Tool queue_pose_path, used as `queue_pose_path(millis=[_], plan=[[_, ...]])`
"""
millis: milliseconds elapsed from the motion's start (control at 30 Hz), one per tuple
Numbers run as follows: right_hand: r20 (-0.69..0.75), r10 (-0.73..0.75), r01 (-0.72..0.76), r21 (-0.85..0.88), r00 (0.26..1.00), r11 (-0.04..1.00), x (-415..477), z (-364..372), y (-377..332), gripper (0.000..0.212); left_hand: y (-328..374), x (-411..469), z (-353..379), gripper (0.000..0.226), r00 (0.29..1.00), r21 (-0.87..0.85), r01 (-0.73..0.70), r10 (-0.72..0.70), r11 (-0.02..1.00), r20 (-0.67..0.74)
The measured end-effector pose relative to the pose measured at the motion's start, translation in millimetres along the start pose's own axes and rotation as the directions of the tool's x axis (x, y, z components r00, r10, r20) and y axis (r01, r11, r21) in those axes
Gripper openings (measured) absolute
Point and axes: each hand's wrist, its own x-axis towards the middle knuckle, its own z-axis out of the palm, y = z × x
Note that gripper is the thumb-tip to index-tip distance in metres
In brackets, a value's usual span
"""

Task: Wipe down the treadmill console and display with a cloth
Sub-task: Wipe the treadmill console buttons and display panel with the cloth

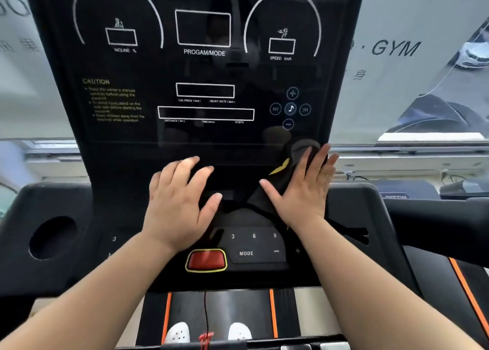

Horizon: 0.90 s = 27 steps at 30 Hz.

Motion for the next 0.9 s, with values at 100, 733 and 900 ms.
queue_pose_path(millis=[100,733,900], plan=[[-0.134,-0.087,0.089,0.007,0.987,0.996,26.8,-12.7,4.6,0.122,3.1,17.5,-7.2,0.060,0.999,0.015,-0.013,0.014,1.000,-0.043],[-0.317,-0.635,0.447,-0.496,0.705,0.744,132.9,-105.8,-55.6,0.083,-1.5,82.2,-22.0,0.062,0.974,0.056,0.021,-0.008,0.998,-0.225],[-0.027,-0.896,0.689,-0.630,0.443,0.359,100.5,-55.4,-1.7,0.086,-4.4,82.0,-20.2,0.059,0.957,0.036,-0.012,0.022,0.999,-0.288]])
